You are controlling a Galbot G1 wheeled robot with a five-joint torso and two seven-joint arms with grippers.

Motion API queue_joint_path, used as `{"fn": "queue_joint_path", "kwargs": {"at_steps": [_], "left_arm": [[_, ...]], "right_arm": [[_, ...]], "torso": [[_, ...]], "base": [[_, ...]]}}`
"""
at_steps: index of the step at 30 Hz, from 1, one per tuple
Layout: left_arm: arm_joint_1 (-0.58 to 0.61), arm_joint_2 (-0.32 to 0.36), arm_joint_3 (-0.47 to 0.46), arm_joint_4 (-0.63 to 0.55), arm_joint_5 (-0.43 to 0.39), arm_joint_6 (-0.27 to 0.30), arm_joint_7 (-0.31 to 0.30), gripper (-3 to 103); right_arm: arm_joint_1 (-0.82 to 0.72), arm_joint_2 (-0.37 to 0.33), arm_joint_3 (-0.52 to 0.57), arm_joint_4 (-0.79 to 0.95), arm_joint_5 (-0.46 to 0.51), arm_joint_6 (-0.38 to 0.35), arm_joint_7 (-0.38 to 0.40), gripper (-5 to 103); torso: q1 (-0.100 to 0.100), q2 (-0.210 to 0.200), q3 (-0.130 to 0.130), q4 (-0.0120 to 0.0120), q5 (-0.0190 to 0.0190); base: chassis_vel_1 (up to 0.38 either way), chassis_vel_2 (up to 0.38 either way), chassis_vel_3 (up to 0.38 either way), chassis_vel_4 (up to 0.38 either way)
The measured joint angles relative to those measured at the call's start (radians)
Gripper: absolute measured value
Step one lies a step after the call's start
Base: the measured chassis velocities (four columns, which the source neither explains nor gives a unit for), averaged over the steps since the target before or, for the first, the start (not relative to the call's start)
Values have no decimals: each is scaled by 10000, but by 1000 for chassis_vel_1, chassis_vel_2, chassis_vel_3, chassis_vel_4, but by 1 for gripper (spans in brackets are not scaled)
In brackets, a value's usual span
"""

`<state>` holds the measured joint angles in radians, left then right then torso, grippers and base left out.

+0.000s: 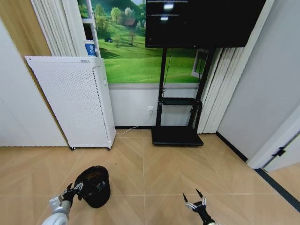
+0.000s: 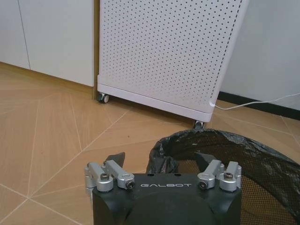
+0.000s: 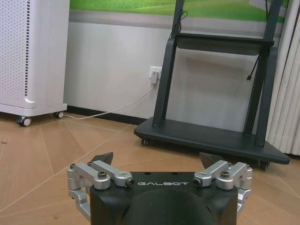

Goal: Pick up the trash bin and place the garbage on the floor into it.

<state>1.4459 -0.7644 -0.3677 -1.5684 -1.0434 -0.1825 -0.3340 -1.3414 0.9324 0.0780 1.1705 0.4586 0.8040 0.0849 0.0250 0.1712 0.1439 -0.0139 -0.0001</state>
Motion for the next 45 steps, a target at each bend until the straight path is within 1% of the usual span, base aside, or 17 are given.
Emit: {"fn": "queue_joint_path", "kwargs": {"at_steps": [1,2,3,4,5,7,9,10,11,13,19,32,35,41,43,44,45], "left_arm": [[78,78,-95,-162,-2,33,-83,91],[116,132,-153,-279,-39,69,-129,91],[156,219,-236,-466,-181,158,-249,96],[156,219,-236,-466,-181,158,-249,96],[176,334,-326,-683,-372,231,-385,98],[200,572,-459,-1045,-600,271,-541,100],[216,664,-495,-1173,-677,280,-595,100],[232,864,-584,-1510,-848,298,-725,100],[232,864,-584,-1510,-848,298,-725,100],[205,1054,-665,-1966,-1100,338,-890,100],[23,1260,-697,-2500,-1434,389,-1139,100],[181,998,-695,-2533,-1181,373,-1128,100],[232,962,-695,-2539,-1110,356,-1111,100],[343,823,-695,-2511,-932,325,-1030,100],[364,786,-687,-2476,-866,318,-993,100],[375,743,-671,-2434,-825,314,-974,100],[375,706,-653,-2409,-790,311,-957,100]], "right_arm": [[122,-57,0,-1,69,0,9,100],[177,-85,-1,3,125,0,12,100],[268,-129,-1,4,187,0,18,100],[268,-129,-1,4,187,0,18,100],[352,-168,3,5,227,0,31,100],[468,-250,22,33,305,0,89,100],[494,-273,35,41,327,0,104,100],[569,-333,95,54,405,0,129,100],[569,-333,95,54,405,0,129,100],[649,-390,200,106,587,-5,140,100],[684,-590,497,282,929,-13,171,100],[126,-645,1129,657,890,-23,192,100],[37,-604,1227,701,834,-24,192,100],[-135,-512,1364,785,714,-26,190,100],[-167,-498,1400,786,693,-26,189,100],[-197,-493,1421,787,673,-26,188,100],[-218,-492,1456,784,668,-26,189,100]], "torso": [[-1,0,0,0,0],[0,0,0,0,0],[0,0,0,1,-1],[0,0,0,1,-1],[0,0,0,1,0],[-1,1,0,-1,3],[0,0,0,0,2],[0,0,0,-1,2],[0,0,0,-1,2],[0,0,0,-1,2],[0,1,1,-1,1],[1,1,2,-1,0],[1,2,1,0,4],[0,3,-1,0,-1],[0,3,-1,2,-1],[-3,3,-3,14,2],[-2,4,-2,0,0]], "base": [[0,0,0,0],[0,0,0,0],[0,0,0,0],[0,0,0,0],[0,0,0,0],[0,0,0,0],[0,0,0,0],[0,0,0,0],[0,0,0,0],[0,0,0,0],[0,0,0,0],[21,-21,-19,17],[133,-142,-154,153],[201,-194,-189,207],[231,-250,-226,219],[184,-247,-226,205],[174,-275,-225,205]]}}
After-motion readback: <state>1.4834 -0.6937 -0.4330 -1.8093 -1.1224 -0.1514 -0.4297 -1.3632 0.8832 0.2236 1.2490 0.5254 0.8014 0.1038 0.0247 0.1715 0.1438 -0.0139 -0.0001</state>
